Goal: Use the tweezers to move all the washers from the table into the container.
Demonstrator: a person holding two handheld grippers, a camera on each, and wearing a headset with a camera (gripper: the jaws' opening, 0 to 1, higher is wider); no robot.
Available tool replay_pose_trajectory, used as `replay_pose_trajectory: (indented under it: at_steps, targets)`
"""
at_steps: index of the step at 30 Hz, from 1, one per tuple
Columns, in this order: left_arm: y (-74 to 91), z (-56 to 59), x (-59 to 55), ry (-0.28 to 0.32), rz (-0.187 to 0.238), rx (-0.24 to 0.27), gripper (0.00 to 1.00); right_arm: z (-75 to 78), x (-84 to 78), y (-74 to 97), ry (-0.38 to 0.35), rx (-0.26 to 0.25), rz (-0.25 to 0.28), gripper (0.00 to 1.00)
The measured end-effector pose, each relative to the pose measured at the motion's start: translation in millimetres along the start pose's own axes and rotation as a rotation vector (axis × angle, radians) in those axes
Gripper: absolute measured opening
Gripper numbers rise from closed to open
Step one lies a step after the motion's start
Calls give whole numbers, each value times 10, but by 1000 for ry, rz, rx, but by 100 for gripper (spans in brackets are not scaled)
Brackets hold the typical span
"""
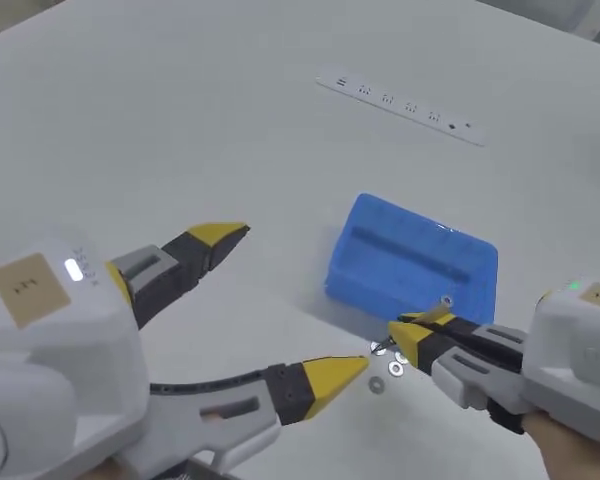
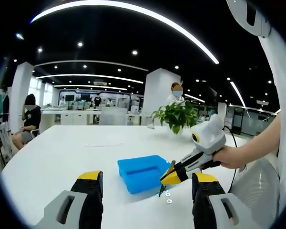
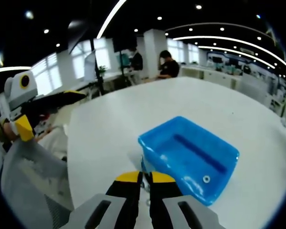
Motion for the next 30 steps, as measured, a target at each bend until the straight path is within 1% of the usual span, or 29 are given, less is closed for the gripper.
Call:
replay_pose_trajectory:
  at_steps: [2, 3, 4, 7, 9, 11, 12, 13, 15, 16, 17, 18, 19, 20, 21, 23, 25, 27, 29, 30]
  targets:
    - [-10, 16, 0, -2, -1, -1, 77, -11, 1, -8, 7, 6, -4, 3]
    - [-47, 64, 4, -3, -2, -2, 77, -12, 1, -10, 12, 6, -6, 3]
    - [-56, 76, 4, -4, -4, -2, 77, -11, 2, -14, 22, 4, -8, 3]
    - [-58, 75, 7, -5, -6, -2, 76, -16, 7, -29, 35, 5, -11, 3]
    - [-56, 78, 2, -3, -9, -4, 76, -27, 9, -39, 68, 9, -16, 3]
    - [-55, 82, -1, -6, -12, -7, 76, -63, 9, -51, 124, 35, -27, 2]
    - [-55, 83, -2, -7, -12, -7, 76, -61, 14, -55, 155, 38, -31, 2]
    - [-54, 84, -1, -7, -12, -8, 76, -66, 14, -57, 165, 39, -34, 2]
    - [-71, 105, 0, -6, -14, -11, 76, -79, 18, -61, 109, 56, -31, 2]
    - [-74, 109, 0, -5, -14, -12, 76, -52, 21, -54, 110, 53, -33, 2]
    - [-78, 112, 6, -6, -14, -12, 76, -43, 20, -34, 90, 61, -40, 2]
    - [-79, 112, 6, -6, -14, -13, 76, -56, 50, -21, 54, 70, -24, 2]
    - [-78, 113, 2, -5, -18, -14, 76, -87, 123, 4, 9, 98, 9, 2]
    - [-79, 114, 2, -5, -17, -16, 76, -94, 174, 26, -17, 108, 26, 2]
    - [-80, 115, 2, -6, -18, -16, 76, -104, 247, 62, -47, 131, 47, 2]
    - [-78, 116, 0, -6, -20, -18, 76, -162, 308, 114, -95, 192, 49, 2]
    - [-76, 116, -2, -6, -21, -18, 76, -125, 391, 166, -86, 193, 66, 2]
    - [-83, 130, 3, -5, -19, -20, 76, -84, 491, 214, -107, 193, 88, 2]
    - [-85, 133, -2, -4, -26, -20, 76, -32, 587, 242, -118, 174, 122, 2]
    - [-85, 132, 0, -7, -25, -19, 76, 10, 671, 258, -140, 159, 155, 2]
Point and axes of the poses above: the centre of the closed fingertips' face, and the gripper's own axes: y roughly backward along the fingers, z roughly to its right, x roughly out of its top, the point moved 1 cm from there along y, roughly backward along the fingers, and after that the axes turned 12 degrees about z, right-handed, at the moved point
